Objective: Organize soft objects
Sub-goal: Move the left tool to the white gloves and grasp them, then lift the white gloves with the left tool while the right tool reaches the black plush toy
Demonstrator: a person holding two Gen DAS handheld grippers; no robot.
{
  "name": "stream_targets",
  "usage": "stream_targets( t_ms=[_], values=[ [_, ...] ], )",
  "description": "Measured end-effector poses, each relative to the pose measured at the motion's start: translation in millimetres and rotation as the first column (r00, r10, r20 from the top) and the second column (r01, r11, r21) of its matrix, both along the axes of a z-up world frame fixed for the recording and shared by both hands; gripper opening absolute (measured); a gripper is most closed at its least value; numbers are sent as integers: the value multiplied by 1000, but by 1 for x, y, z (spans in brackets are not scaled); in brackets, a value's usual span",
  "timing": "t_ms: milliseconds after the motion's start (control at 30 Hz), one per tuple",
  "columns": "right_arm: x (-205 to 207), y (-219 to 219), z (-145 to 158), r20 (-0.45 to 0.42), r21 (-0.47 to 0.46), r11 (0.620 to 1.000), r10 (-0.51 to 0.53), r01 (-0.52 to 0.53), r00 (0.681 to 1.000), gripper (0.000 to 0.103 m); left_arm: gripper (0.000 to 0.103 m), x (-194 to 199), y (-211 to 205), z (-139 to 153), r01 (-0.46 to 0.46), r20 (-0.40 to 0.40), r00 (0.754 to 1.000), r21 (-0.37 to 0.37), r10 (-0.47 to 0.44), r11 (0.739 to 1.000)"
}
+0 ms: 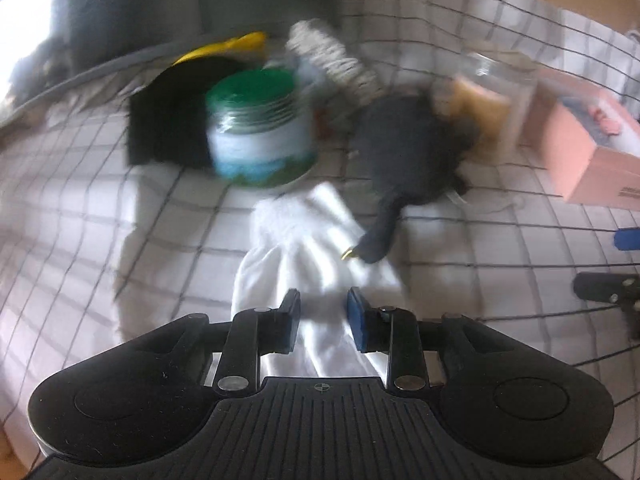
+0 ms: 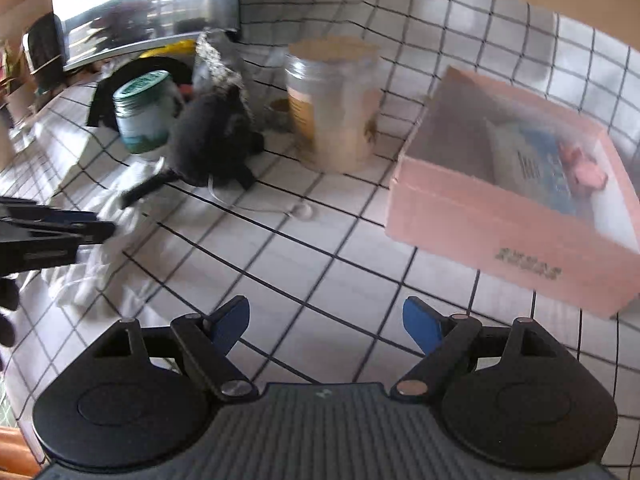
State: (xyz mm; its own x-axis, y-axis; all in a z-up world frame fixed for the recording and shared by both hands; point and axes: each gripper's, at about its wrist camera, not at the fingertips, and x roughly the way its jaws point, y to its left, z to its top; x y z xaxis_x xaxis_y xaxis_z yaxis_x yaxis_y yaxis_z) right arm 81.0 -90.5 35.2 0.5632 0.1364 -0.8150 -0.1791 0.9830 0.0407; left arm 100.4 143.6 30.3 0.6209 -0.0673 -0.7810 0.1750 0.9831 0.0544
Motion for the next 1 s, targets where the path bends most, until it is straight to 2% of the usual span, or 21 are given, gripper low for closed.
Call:
stream_targets(
  t_ms=[67, 267, 433, 500, 567, 700, 867, 933, 1000],
  values=[
    [0, 1, -5, -12, 3, 1000, -13, 13, 1000, 86, 35, -5, 12, 0, -19, -1, 1000, -4, 19, 1000],
    [-3, 17, -10, 39, -36, 999, -4, 5, 999, 88, 42, -14, 29, 0, -68, -3, 998, 21, 68, 997],
    [-8, 21, -13, 80, -29, 999, -26, 29, 996, 92, 40, -16, 33, -1, -88, -2, 996, 21, 88, 996],
    [-11, 21, -14, 99, -26, 999, -32, 35, 995, 92, 37, -17, 33, 0, -78, -16, 997, -13, 78, 997],
    [-14, 21, -14, 118, -23, 999, -36, 39, 992, 93, 40, -16, 32, 1, -53, -33, 998, -55, 51, 997],
    [-19, 20, -16, 152, -17, 999, -45, 48, 987, 94, 41, -16, 27, 1, 2, -48, 999, -89, -6, 996],
    [-18, 21, -16, 153, -14, 999, -47, 49, 987, 95, 41, -13, 28, 3, 6, -82, 996, -161, -19, 987],
    [-18, 20, -16, 153, -14, 999, -46, 49, 987, 95, 41, -15, 25, 4, 12, -72, 997, -151, -23, 988],
    [-18, 20, -17, 153, -14, 999, -46, 49, 987, 95, 41, -16, 17, 5, 24, -43, 999, -107, -28, 994]
  ],
)
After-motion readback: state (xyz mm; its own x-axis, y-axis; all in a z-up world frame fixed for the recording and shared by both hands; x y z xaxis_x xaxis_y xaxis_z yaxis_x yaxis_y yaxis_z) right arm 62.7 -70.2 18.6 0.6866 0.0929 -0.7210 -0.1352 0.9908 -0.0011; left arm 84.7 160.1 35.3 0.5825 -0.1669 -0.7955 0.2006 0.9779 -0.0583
